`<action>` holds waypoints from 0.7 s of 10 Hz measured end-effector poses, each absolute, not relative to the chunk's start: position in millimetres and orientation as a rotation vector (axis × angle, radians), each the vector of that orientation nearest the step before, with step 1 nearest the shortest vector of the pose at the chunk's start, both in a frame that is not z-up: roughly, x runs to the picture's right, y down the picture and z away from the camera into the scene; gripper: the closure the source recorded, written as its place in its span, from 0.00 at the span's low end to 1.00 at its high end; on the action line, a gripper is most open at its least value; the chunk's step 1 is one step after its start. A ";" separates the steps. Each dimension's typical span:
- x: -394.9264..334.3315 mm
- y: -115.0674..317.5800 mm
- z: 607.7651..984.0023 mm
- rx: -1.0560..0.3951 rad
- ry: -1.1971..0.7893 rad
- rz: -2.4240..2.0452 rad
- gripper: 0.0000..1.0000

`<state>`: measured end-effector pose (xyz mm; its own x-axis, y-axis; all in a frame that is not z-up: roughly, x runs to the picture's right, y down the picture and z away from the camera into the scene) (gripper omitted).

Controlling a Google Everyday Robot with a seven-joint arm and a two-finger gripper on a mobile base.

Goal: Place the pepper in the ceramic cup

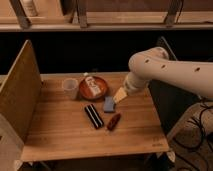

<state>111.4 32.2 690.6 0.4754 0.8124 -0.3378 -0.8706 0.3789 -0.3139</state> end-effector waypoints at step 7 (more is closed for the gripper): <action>111.4 32.3 690.6 -0.486 0.135 1.079 0.20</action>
<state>111.4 32.3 690.6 0.4754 0.8123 -0.3379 -0.8706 0.3789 -0.3139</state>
